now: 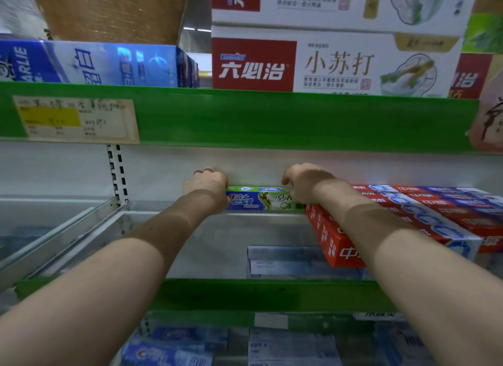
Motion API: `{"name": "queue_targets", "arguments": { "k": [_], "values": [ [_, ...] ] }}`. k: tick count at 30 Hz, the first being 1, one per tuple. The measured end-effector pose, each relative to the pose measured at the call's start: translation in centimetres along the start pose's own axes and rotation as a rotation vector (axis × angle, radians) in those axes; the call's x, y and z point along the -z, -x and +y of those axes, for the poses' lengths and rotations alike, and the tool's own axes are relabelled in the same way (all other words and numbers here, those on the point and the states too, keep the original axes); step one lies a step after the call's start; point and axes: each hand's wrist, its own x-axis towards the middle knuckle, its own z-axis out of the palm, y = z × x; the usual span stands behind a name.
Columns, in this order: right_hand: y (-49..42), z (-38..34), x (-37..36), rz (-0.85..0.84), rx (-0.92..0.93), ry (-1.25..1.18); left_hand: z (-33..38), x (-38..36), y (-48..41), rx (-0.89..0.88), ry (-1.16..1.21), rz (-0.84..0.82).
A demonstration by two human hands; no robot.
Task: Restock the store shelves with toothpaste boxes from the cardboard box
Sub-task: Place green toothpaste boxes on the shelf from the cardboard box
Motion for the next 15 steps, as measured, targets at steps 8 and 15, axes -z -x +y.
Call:
{"name": "queue_targets", "arguments": {
  "k": [8, 15],
  "values": [
    [0.2, 0.7, 0.1, 0.004, -0.040, 0.025, 0.3, -0.3, 0.2, 0.083, 0.086, -0.040],
    [-0.1, 0.1, -0.3, 0.050, -0.004, 0.110, 0.9, -0.5, 0.3, 0.026, -0.097, 0.054]
  ]
}}
